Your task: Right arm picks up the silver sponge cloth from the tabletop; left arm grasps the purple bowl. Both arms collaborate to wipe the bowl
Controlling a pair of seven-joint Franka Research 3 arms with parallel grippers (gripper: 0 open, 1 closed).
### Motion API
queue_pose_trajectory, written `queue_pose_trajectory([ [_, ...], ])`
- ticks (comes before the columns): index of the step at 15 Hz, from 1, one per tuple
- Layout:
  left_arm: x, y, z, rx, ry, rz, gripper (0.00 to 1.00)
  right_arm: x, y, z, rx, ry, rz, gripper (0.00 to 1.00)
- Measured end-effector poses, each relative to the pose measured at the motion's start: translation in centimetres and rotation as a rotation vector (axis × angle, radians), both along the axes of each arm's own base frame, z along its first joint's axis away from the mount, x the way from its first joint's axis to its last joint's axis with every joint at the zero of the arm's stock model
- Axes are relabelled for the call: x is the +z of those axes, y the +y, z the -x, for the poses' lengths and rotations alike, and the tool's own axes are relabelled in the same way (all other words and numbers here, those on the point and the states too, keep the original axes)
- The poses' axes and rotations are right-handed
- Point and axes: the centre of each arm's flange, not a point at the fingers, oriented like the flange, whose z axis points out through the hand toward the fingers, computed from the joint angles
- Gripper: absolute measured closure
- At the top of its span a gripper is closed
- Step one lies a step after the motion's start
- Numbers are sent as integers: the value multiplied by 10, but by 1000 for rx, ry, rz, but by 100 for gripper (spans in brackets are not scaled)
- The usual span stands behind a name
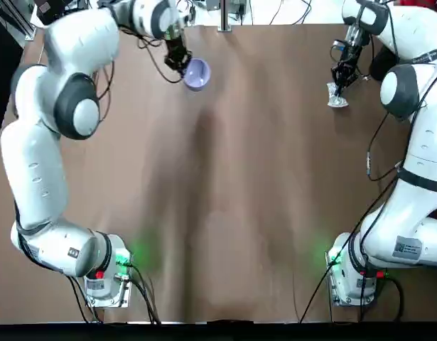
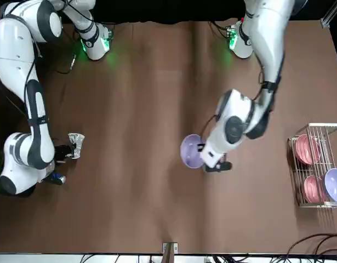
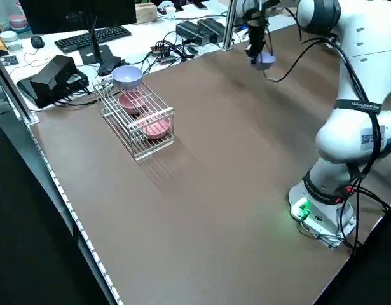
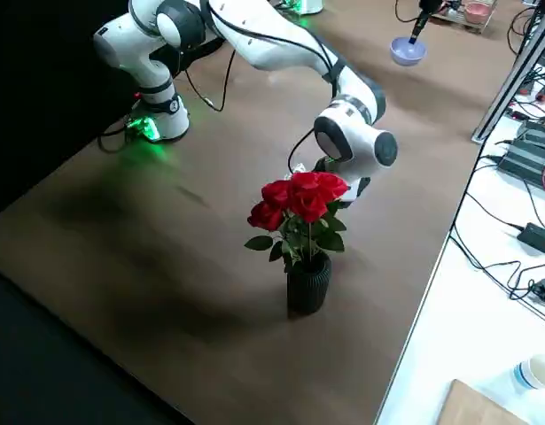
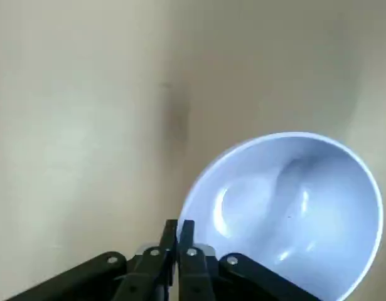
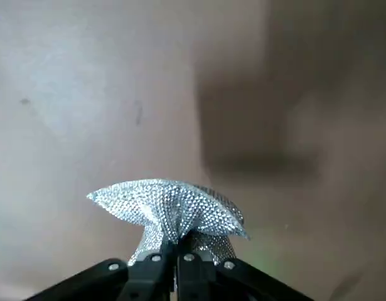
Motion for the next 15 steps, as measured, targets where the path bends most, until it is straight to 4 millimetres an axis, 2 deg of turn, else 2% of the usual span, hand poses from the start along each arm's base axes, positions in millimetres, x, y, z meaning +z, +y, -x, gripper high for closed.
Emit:
queue_pose_trajectory([
  [3,-16,71,-7,-44,-1,-84,95,-23,0,7,14,12,15,95],
  [5,-31,102,-8,-61,-28,-108,95,-25,0,7,19,6,14,79],
  [8,-64,141,-4,-96,-75,-121,95,-24,2,5,24,-5,13,50],
  [10,-78,174,1,-128,-76,-116,95,-16,3,1,27,-20,13,32],
  [11,-83,213,2,-158,-65,-111,95,2,6,-5,32,-49,12,14],
  [12,-83,230,3,-167,-61,-109,95,16,9,-8,37,-62,11,5],
  [13,-83,244,5,-173,-57,-107,95,38,11,-11,44,-73,9,0],
  [15,-83,262,9,-183,-49,-105,95,99,14,-17,54,-119,11,0],
])
